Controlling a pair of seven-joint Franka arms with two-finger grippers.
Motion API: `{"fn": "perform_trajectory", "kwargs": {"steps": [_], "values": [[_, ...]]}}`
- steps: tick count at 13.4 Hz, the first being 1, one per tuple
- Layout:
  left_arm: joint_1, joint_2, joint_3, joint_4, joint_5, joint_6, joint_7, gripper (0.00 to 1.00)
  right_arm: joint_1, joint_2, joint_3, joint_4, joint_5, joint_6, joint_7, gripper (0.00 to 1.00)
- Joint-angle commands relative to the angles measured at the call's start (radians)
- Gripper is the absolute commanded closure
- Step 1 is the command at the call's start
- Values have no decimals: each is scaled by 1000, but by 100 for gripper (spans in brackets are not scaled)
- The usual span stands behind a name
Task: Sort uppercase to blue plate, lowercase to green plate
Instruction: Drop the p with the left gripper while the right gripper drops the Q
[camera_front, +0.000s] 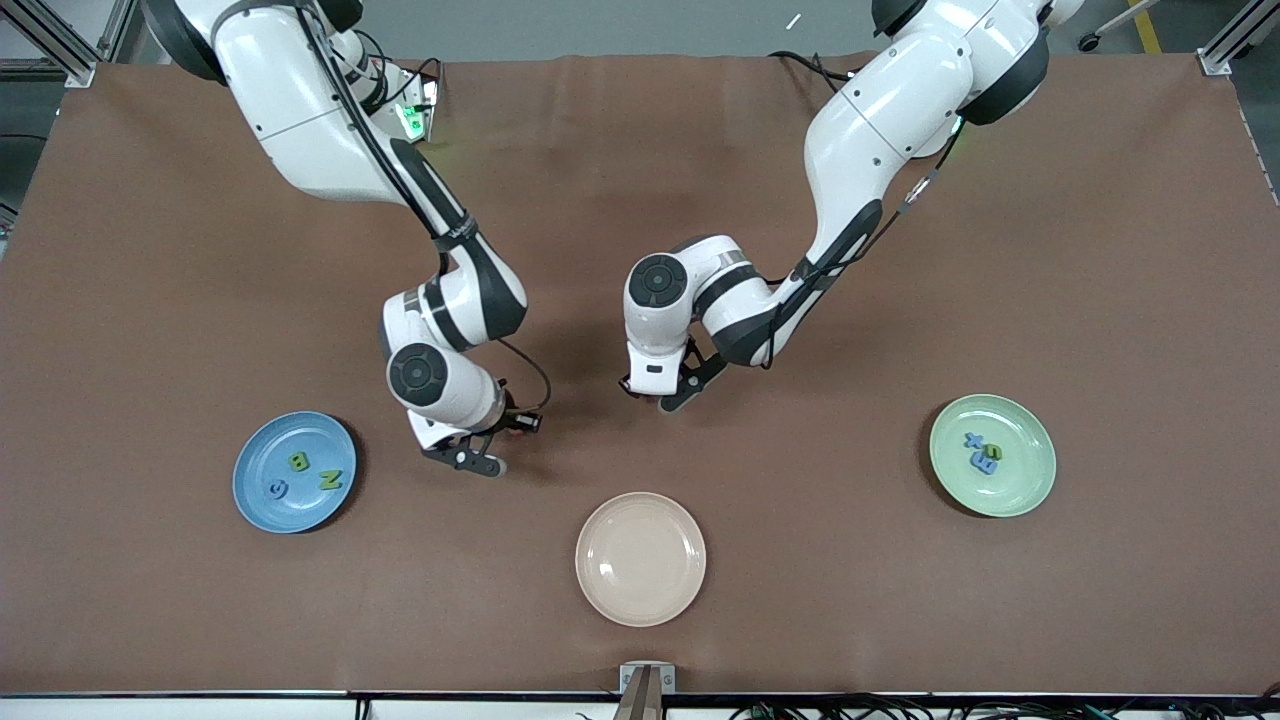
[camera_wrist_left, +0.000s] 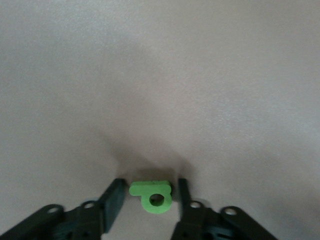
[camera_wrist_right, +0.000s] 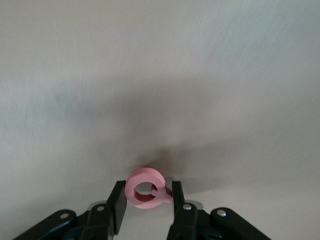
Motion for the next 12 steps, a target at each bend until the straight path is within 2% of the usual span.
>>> {"fn": "perform_trajectory", "kwargs": {"steps": [1,5,9,12], "values": [[7,11,6,10,9,11,28,100,-110,-48,9,-9,-21,-15,-133,92],[120,-80,3,3,13,-13,72,100,-281,-51,-14,127,-21,-199,-433,92],[260,-161,-3,-3,9,-157,351,100,-415,-28,-14,147,-51,-200,-674,91],[355,-176,-13,-3,7,-251,511,100,-446,-23,-14,132,-58,-213,-712,85]]}}
